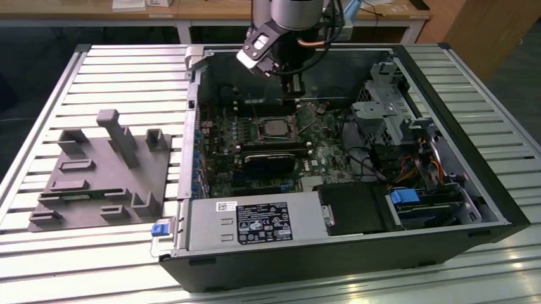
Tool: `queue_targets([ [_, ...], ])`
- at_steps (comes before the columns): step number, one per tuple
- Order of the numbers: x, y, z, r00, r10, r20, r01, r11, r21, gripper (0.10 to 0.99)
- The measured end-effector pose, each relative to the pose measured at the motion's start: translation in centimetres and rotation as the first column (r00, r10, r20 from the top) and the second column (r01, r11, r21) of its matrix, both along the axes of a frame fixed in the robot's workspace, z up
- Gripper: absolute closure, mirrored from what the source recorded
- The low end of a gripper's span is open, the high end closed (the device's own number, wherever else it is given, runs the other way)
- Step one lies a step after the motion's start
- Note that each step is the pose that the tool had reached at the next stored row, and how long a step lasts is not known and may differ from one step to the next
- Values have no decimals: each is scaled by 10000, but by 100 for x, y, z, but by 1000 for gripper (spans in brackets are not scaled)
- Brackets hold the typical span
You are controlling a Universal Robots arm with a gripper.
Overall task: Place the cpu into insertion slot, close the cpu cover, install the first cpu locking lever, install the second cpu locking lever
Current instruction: 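Close the cpu cover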
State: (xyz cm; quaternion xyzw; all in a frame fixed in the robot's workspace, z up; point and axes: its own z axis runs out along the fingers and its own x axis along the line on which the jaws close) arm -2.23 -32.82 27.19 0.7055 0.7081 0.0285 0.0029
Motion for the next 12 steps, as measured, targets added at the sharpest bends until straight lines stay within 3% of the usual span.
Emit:
queue_targets([
  [12, 97, 0, 0, 10000, 0, 0, 0, 10000, 1, 980],
])
